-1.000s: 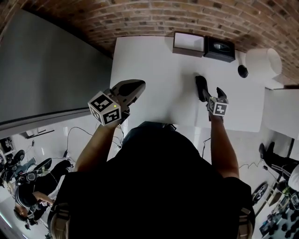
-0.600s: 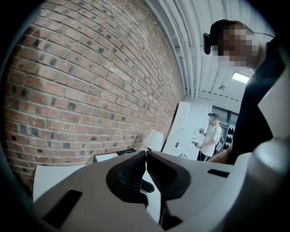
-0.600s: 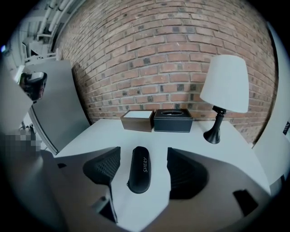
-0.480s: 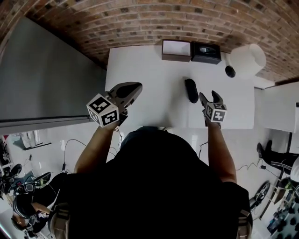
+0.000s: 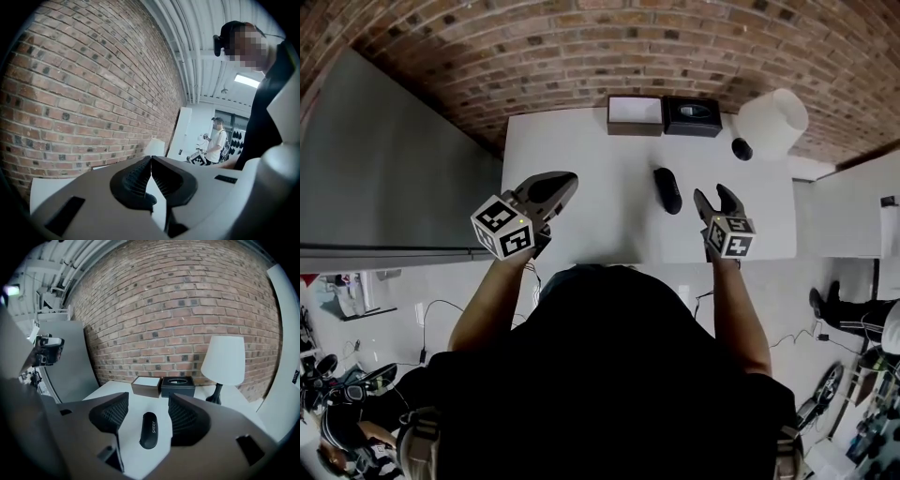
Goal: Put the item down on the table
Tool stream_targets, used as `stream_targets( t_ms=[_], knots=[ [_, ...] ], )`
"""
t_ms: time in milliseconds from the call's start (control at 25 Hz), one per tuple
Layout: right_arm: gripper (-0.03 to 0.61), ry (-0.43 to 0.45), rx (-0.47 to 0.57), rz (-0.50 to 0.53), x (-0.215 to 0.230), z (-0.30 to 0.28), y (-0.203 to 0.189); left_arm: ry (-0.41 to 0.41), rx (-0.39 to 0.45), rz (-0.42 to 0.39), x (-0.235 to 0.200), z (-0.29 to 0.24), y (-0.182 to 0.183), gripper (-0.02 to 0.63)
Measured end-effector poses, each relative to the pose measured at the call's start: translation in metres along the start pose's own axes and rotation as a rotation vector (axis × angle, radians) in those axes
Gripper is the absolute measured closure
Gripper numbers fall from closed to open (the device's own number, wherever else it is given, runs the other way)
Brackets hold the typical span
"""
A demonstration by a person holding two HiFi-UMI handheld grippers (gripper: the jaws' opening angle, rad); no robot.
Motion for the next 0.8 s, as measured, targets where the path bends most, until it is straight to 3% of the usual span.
stream_targets(
  t_ms=[480,800],
  knots=[
    [0.322,0.000,0.092,0.015,-0.006,0.044,0.030,-0.013,0.012,-0.006,0.006,-0.005,0.001,0.591],
    [0.350,0.010,0.097,0.014,-0.013,0.066,0.027,-0.031,-0.006,0.005,0.013,-0.011,-0.009,0.591]
  ],
)
Point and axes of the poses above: the fingertips, and each gripper's own axes: z backward along the fingers, x to its right, y out of its top, the point moved 1 cm from there along z, backward along the fingers, and after that the axes turned 2 degrees about x, right-handed, at the moved point
